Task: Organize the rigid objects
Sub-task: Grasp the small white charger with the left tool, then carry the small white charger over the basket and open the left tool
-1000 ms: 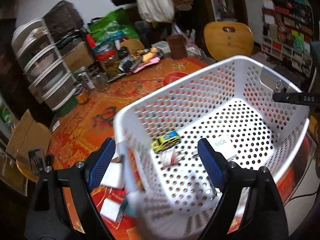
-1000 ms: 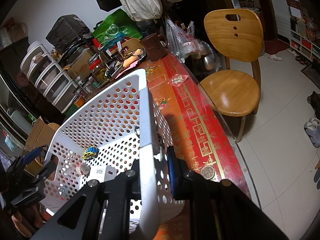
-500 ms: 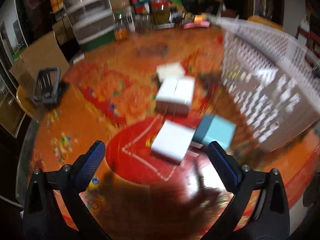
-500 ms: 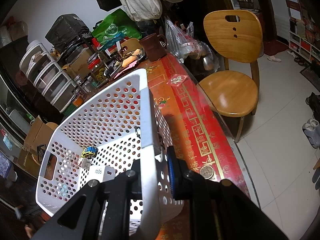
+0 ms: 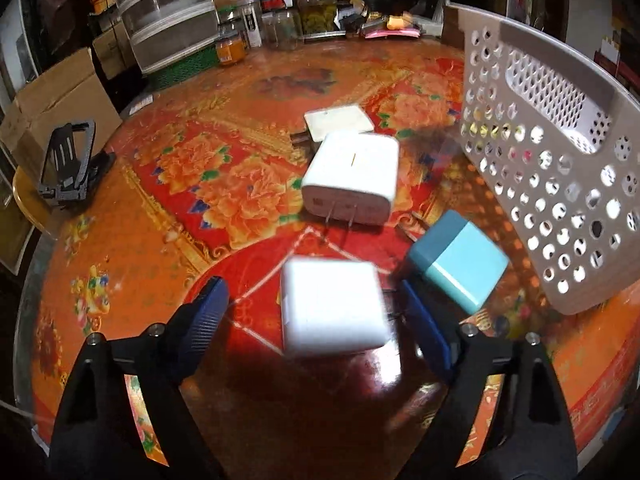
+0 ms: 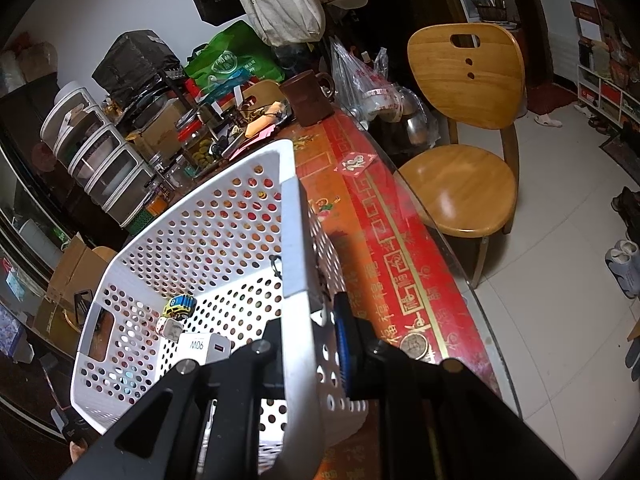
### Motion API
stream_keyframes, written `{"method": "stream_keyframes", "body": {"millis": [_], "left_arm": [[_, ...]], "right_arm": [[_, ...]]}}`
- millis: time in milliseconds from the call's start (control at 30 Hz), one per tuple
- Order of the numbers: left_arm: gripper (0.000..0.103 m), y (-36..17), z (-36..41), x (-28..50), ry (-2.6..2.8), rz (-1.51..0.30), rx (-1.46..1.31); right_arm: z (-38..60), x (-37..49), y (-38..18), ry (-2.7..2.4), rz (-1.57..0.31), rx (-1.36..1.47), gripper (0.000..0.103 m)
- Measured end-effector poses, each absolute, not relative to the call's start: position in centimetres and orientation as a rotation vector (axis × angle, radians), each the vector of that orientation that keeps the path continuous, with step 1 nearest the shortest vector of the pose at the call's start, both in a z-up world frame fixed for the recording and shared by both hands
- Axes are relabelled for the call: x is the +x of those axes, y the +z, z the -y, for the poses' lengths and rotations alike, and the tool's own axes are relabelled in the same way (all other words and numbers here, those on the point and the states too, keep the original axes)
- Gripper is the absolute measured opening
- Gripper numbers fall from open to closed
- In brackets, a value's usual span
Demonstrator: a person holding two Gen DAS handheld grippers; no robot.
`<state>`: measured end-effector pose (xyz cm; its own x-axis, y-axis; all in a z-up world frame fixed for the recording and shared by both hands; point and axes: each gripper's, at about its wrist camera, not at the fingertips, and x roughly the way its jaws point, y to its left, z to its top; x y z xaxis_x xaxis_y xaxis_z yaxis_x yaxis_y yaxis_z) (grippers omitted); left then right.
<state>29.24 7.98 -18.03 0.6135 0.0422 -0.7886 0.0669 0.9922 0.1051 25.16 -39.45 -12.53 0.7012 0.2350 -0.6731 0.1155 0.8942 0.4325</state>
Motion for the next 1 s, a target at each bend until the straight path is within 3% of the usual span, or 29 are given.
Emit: {"method": "stream_keyframes", "body": {"millis": [33, 67, 333, 600, 833, 1000], "left_arm": [[0.059, -18.0, -7.9, 29.1, -0.023, -0.91, 0.116], [0.056, -17.9, -7.9, 29.1, -0.028, -0.915, 0.101], [0.056, -16.3, -8.4, 27.3, 0.033, -0.832, 0.117], [0.056, -9.9, -7.3, 26.1, 0.024, -0.737, 0.141], [0.056, -2.8, -1.8, 25.4, -0.074, -0.655, 0.157], [0.056, -1.4, 3.6, 26.7, -0.172, -0.701, 0.209]], "right_arm": [[39.4, 25.2, -12.5, 0.07, -0.798, 0.471, 0.014], [39.5, 25.1, -12.5, 0.071, -0.797, 0.469, 0.014], [39.5, 25.0, -12.4, 0.072, -0.784, 0.469, 0.014], [39.5, 24.9, -12.4, 0.073, -0.784, 0.466, 0.014], [39.6, 25.0, -12.3, 0.073, -0.779, 0.465, 0.014], [39.6, 25.0, -12.3, 0.072, -0.781, 0.463, 0.014]]}}
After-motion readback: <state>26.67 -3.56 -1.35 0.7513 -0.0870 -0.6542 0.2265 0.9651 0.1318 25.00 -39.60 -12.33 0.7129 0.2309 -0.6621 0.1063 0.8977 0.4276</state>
